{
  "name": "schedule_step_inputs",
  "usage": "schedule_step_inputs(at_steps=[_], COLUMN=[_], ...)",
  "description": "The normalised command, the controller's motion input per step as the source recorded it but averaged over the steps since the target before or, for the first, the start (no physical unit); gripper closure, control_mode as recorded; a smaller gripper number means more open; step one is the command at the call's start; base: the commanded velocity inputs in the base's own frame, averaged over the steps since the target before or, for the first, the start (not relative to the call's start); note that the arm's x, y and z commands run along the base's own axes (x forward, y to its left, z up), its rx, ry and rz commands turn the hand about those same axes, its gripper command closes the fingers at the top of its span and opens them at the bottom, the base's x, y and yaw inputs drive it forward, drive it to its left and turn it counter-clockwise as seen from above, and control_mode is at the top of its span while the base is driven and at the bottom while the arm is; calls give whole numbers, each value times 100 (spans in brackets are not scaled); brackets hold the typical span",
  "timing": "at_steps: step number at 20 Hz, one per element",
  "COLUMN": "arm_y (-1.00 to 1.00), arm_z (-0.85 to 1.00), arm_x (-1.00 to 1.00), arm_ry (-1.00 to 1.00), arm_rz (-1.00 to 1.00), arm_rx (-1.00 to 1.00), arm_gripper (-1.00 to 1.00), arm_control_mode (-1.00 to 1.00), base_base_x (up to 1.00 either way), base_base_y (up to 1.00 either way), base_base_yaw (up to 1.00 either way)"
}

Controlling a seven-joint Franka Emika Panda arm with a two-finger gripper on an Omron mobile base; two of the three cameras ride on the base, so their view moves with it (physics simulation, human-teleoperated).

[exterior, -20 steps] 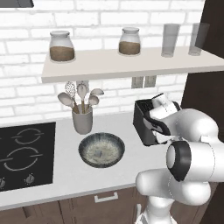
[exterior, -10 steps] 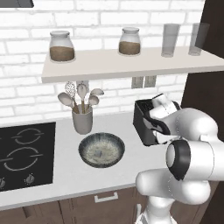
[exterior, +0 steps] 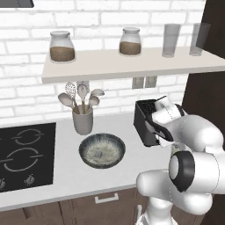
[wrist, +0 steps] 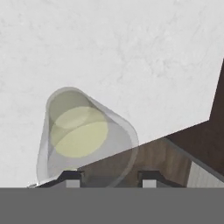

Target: Grab a lemon wedge from the fridge and one ice cube from the ice bowl, and put them in the glass of lemonade.

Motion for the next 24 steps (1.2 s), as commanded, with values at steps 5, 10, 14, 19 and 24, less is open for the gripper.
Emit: schedule_step_inputs(at_steps=[5,10,14,19,24], arm_y=[0,0,-21,-29,-6], arm_z=[0,12,54,58,31], arm_x=[-9,-3,-8,-6,-29], arm_ry=[0,0,0,0,0], arm_rz=[0,0,0,0,0], arm_rx=[0,0,0,0,0], arm_gripper=[-100,-100,-100,-100,-100], arm_control_mode=[-100,-100,-100,-100,-100], base_base_x=[0,0,0,0,0], base_base_y=[0,0,0,0,0], base_base_yaw=[0,0,0,0,0])
